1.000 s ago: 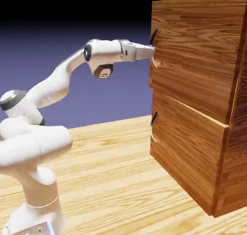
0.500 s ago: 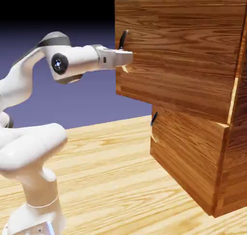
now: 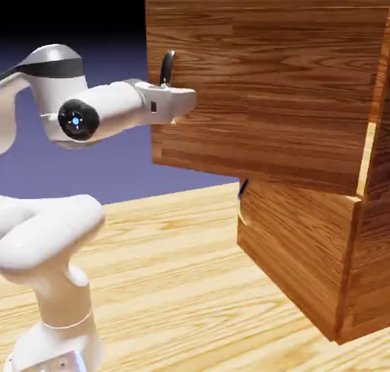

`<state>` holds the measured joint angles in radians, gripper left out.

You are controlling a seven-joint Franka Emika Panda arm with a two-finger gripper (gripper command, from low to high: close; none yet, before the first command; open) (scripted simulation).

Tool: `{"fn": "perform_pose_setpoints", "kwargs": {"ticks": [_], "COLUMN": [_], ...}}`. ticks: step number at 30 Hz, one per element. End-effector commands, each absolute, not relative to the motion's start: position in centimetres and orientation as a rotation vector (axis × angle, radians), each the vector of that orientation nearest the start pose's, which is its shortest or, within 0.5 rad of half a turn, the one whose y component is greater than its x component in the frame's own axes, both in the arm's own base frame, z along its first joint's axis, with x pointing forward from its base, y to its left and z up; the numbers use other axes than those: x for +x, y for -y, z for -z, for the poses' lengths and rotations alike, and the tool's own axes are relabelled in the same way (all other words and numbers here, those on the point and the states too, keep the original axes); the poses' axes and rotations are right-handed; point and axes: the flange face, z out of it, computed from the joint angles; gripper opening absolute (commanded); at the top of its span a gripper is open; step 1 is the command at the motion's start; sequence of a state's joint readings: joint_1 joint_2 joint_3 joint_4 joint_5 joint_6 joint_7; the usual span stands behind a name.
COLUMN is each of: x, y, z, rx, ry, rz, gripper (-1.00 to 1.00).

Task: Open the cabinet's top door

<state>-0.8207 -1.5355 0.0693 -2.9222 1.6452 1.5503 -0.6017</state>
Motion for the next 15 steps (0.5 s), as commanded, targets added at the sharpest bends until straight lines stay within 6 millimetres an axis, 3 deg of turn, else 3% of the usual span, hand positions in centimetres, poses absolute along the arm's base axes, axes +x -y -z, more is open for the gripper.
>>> {"fn": "perform_pose_setpoints", "kwargs": {"ticks": [1,15], "x": [18.0,14.3], "y": [1.7,14.4], "z": [-59.4,-59.4], "rx": [-1.707,-1.638], "ry": [0.015,0.259], "rz": [1.196,0.975], "gripper": [-1.00,-1.00]}}
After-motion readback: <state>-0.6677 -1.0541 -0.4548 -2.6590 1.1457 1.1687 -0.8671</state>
